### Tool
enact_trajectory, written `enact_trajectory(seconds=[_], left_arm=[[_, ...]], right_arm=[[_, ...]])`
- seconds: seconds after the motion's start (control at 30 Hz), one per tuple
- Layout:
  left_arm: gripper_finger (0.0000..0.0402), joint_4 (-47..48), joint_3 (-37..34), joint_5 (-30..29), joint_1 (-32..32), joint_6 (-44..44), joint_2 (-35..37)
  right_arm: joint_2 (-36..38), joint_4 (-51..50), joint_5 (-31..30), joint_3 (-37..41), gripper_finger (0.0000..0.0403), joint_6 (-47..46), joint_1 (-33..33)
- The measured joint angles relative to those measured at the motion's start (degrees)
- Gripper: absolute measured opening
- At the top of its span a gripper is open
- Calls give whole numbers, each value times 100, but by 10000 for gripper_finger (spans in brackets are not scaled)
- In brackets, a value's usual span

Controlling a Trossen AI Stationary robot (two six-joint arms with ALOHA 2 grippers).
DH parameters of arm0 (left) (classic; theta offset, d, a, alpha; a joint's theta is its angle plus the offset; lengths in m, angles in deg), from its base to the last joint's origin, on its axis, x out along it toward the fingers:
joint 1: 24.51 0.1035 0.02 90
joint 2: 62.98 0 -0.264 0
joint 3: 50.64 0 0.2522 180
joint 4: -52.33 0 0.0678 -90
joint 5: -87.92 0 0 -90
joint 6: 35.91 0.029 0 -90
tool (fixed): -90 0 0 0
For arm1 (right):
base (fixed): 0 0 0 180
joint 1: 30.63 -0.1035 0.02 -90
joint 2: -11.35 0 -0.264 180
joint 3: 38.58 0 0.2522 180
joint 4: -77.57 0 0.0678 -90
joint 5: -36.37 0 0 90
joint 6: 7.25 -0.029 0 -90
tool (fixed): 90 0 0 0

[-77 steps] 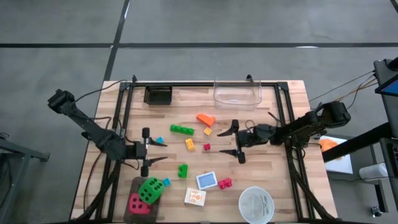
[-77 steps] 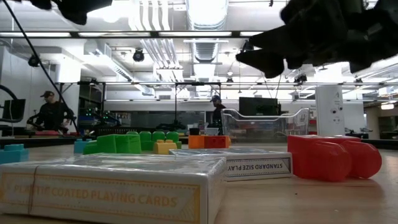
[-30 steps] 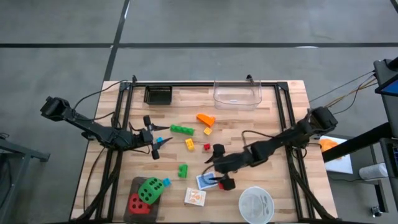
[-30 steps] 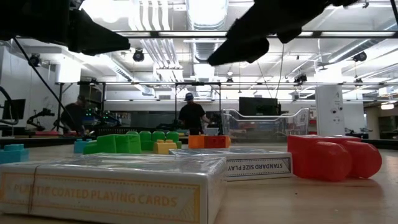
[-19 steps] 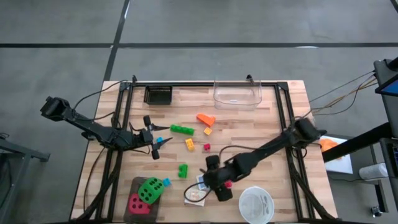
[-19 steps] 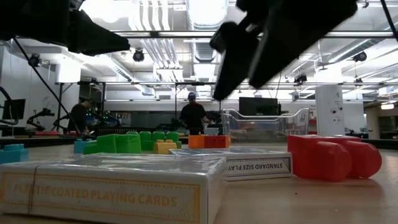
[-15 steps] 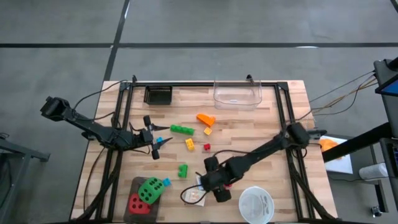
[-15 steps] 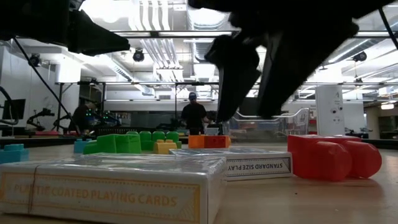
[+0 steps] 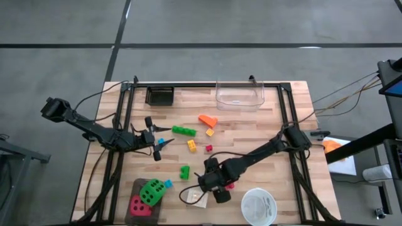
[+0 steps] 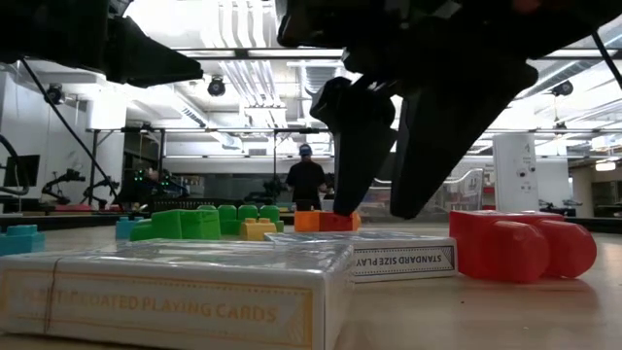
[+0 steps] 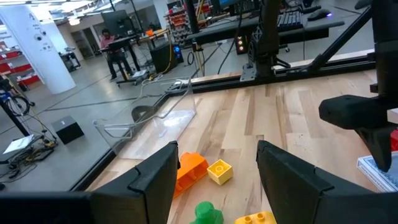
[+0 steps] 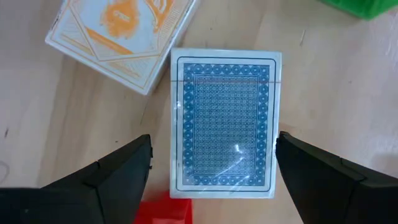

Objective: Pick & Place Toys
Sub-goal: Put the blue playing card box into the black bin

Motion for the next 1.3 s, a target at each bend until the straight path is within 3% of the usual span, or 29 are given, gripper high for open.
enact_trajectory(seconds=[0.67,0.87,1.03,1.3], left_arm=[[215,0,0,2,0,4,0],[215,0,0,0,0,7,0],[215,2,0,0,0,4,0],[215,3,0,0,0,2,0]], right_arm=[[-592,-4,77,-22,334,-52,140],[-567,-17,0,-41,299,-41,137],[-568,-25,-22,-55,299,-37,135],[-492,-4,-517,-38,299,-15,107]])
